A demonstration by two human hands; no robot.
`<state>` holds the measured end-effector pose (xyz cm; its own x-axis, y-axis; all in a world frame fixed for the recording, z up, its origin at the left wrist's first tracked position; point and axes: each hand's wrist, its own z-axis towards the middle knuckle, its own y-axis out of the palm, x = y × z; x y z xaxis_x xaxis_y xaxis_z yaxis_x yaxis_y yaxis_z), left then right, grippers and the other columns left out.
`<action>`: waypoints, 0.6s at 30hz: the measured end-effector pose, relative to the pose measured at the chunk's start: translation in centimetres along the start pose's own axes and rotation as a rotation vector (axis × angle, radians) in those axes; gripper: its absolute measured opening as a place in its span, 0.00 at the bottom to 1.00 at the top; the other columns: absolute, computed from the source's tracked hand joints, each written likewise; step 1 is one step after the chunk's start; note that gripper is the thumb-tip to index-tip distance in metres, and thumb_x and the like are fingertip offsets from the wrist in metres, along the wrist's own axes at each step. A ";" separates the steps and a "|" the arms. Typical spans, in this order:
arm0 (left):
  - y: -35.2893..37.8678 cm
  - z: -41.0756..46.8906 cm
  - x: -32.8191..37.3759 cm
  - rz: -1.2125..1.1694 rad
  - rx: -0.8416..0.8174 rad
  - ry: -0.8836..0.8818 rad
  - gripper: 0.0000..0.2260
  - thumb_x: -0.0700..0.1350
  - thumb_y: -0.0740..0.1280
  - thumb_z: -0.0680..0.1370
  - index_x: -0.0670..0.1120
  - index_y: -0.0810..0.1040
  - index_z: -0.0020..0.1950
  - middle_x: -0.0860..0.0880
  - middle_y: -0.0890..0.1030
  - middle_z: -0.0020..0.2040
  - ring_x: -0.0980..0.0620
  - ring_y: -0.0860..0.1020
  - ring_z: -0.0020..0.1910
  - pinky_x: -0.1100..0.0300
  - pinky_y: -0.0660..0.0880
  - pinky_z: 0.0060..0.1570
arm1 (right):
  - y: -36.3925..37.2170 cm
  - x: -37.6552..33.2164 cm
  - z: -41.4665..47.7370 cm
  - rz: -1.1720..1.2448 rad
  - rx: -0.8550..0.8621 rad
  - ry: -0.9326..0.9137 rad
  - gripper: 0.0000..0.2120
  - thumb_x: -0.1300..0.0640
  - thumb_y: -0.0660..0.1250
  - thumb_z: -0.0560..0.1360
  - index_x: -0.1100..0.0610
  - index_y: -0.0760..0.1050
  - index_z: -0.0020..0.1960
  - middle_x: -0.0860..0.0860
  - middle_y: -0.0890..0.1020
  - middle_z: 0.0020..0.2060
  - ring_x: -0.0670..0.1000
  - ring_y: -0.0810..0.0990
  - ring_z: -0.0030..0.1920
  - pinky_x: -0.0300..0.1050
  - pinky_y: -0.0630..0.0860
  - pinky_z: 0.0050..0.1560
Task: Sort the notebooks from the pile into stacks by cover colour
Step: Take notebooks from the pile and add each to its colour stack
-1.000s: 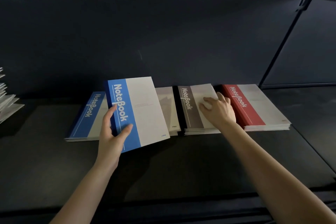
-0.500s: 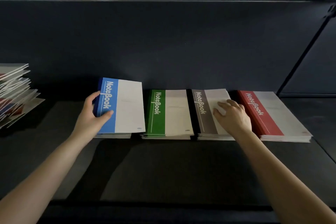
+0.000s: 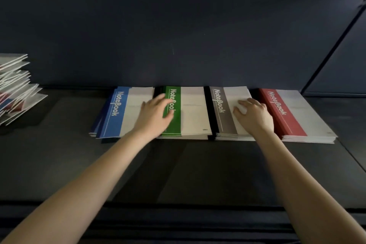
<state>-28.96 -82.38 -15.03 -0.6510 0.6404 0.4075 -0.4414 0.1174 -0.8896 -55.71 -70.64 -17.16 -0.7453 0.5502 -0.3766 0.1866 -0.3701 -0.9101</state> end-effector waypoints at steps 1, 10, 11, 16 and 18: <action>0.7 0.3 1.4 -0.004 -0.021 0.053 0.18 0.51 0.59 0.82 0.48 0.69 0.71 0.48 0.62 0.76 0.47 0.62 0.74 0.45 0.54 0.74 | 0.0 0.1 0.0 0.012 0.009 -0.011 0.21 0.43 0.59 0.77 0.48 0.72 0.68 0.46 0.71 0.69 0.55 0.69 0.66 0.50 0.73 0.55; 6.7 0.1 8.8 0.319 -0.306 0.130 0.45 0.70 0.54 0.75 0.39 0.45 0.78 0.42 0.45 0.79 0.44 0.44 0.78 0.49 0.43 0.75 | -0.2 0.0 -0.2 0.061 0.040 -0.024 0.19 0.45 0.61 0.78 0.51 0.74 0.65 0.45 0.75 0.65 0.56 0.76 0.60 0.47 0.74 0.51; 6.9 0.0 8.7 0.329 -0.274 0.125 0.45 0.70 0.56 0.75 0.39 0.46 0.78 0.42 0.45 0.79 0.44 0.45 0.78 0.48 0.44 0.75 | -0.2 0.1 -0.2 0.062 0.041 -0.025 0.19 0.45 0.61 0.77 0.51 0.74 0.65 0.45 0.75 0.65 0.56 0.76 0.60 0.47 0.75 0.52; 7.1 0.0 7.8 0.325 -0.197 0.200 0.34 0.68 0.58 0.75 0.44 0.66 0.71 0.42 0.51 0.79 0.42 0.49 0.77 0.45 0.47 0.75 | -0.2 0.2 -0.1 0.050 0.032 -0.028 0.19 0.45 0.60 0.77 0.51 0.74 0.66 0.44 0.74 0.65 0.56 0.75 0.60 0.49 0.76 0.53; 7.0 0.0 7.4 0.329 -0.194 0.218 0.34 0.68 0.56 0.76 0.46 0.66 0.71 0.42 0.51 0.79 0.43 0.49 0.78 0.45 0.47 0.75 | -0.1 0.2 0.0 0.049 0.043 -0.030 0.19 0.45 0.60 0.77 0.51 0.74 0.65 0.44 0.75 0.64 0.56 0.75 0.59 0.48 0.76 0.51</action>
<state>-36.88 -76.86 -18.25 -0.5830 0.8102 0.0615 -0.0950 0.0072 -0.9955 -55.89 -70.50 -17.19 -0.7546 0.5084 -0.4148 0.1961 -0.4285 -0.8820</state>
